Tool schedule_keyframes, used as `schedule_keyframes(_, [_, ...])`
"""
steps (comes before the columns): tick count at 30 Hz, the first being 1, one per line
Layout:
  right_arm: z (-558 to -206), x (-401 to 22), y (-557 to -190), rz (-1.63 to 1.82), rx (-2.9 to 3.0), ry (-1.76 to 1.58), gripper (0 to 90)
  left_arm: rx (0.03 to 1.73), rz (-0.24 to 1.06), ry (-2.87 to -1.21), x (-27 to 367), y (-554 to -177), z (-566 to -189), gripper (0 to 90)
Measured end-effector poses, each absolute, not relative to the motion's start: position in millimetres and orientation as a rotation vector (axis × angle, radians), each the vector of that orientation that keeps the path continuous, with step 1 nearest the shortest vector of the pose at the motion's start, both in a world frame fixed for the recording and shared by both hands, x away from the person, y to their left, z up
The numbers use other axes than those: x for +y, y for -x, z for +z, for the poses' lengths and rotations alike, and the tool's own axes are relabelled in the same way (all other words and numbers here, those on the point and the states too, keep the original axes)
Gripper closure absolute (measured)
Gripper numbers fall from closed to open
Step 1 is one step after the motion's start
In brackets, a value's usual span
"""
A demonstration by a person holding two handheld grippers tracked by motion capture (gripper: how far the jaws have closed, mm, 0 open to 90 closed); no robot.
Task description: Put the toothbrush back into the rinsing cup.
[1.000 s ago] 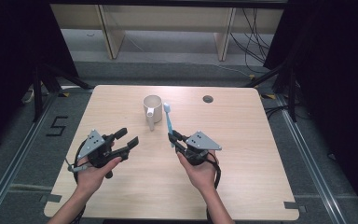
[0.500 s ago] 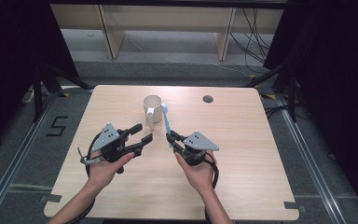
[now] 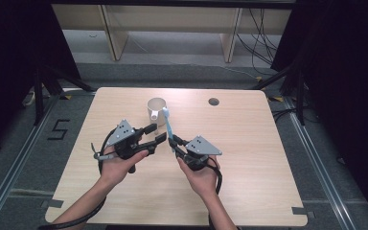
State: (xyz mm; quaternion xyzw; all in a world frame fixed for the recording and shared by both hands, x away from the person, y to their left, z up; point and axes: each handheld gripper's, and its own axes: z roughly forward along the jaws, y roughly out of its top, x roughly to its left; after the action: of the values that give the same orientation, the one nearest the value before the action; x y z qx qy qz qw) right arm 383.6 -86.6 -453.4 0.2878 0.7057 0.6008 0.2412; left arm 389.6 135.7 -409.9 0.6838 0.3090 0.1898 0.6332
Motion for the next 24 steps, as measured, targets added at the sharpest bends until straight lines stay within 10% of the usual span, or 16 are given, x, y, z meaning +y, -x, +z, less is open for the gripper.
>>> schedule_keyframes(24, [-454, -83, -383, 1.635, 1.934, -0.788, 79.4, 0.71, 0.414, -1.59, 115, -401, -408, 60.8])
